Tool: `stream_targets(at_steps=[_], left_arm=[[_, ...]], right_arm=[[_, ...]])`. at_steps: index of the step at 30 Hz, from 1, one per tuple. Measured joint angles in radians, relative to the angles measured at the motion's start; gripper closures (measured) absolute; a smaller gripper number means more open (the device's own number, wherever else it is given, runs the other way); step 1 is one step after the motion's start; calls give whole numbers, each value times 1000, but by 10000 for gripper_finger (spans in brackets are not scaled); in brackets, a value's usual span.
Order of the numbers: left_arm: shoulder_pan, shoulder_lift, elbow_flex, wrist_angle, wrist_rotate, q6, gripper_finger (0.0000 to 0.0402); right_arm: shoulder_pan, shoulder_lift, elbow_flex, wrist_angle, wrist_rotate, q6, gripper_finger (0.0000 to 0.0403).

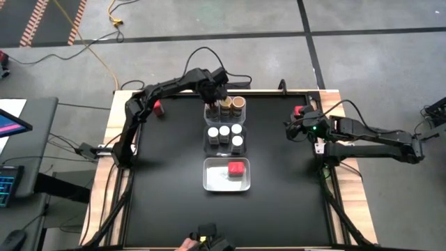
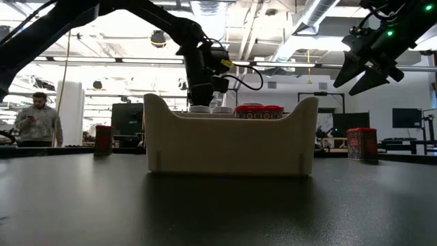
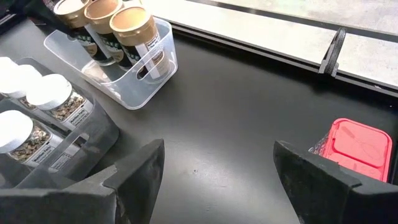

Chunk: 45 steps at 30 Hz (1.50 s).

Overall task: Sort spices by type
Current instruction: Put the brown seasoning bottle into the white transparent bin aligned with the other brown seasoning bottles, then put the right red seasoning can into the white bin

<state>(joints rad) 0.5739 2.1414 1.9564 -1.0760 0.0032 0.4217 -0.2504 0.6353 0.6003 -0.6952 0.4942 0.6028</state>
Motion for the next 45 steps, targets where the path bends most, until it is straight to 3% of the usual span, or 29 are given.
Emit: stream_targets(at_steps=[10,23,29,33,39,45], left_arm=[[-2,0,8,-25,-11,-27,69],[-2,-2,188,-198,-16,-98,69],[-2,-85,186,-193,73,-163,69],[-6,-230,33,-27,68,-205,69],[-19,-556,-403,316,54,-287,69],[-89,-902,-797,554,-104,-427,69]], right_arm=[[0,0,0,0,0,0,74],[0,0,0,0,0,0,74],[-1,0,0,0,0,0,74],[-1,0,0,0,0,0,74],[-1,0,0,-3,0,-1,74],[-1,0,0,53,0,-65,74]])
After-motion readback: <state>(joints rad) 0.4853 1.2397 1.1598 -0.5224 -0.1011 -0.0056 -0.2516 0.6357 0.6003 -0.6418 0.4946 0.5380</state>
